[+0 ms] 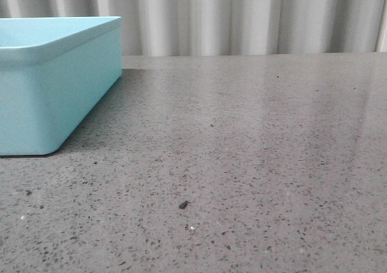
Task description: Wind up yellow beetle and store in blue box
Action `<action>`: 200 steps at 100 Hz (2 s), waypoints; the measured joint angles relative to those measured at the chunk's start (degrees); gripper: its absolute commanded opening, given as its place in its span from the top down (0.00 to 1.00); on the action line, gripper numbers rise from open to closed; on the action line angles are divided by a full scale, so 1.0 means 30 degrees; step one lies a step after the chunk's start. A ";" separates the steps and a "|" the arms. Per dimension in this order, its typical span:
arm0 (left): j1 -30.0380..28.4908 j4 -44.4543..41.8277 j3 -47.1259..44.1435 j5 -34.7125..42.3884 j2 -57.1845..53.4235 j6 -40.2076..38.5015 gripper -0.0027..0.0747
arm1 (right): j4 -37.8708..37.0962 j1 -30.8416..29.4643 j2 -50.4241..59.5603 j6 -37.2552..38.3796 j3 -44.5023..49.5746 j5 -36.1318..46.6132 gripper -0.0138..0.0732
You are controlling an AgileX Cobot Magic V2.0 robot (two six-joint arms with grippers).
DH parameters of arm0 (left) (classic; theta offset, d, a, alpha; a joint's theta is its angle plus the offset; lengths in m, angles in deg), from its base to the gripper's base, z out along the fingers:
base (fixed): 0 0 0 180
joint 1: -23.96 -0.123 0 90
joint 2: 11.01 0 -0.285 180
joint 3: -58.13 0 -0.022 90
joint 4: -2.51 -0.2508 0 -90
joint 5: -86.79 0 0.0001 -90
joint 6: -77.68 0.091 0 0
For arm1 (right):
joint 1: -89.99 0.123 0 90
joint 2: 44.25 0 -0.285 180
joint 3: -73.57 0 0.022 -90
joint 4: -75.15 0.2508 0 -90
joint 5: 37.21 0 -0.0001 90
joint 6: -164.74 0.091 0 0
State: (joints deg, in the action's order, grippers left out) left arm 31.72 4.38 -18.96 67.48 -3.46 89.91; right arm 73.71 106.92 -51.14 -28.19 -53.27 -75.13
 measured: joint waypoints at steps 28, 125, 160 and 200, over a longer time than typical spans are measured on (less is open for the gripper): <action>-0.0006 0.0000 0.0000 0.0000 0.0000 0.0000 0.99 | -0.0332 0.0000 0.0000 0.0000 0.0000 0.0000 0.90; -0.0006 0.0000 0.0000 0.0000 0.0000 -0.0033 0.99 | -0.1233 -0.6014 0.0000 0.3390 0.8188 1.0926 0.90; -0.0006 0.0000 0.0000 0.0000 0.0000 -0.0033 0.99 | -0.1219 -0.6010 0.0000 0.3390 0.8188 0.6458 0.90; -0.0006 0.0000 0.0000 0.0000 0.0000 -0.0033 0.99 | -0.1219 -0.6010 0.0000 0.3434 0.8188 0.6448 0.90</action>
State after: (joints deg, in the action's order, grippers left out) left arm 31.71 4.38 -18.96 67.48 -3.46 89.81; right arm 70.05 88.89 -51.14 -17.89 -28.70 -55.79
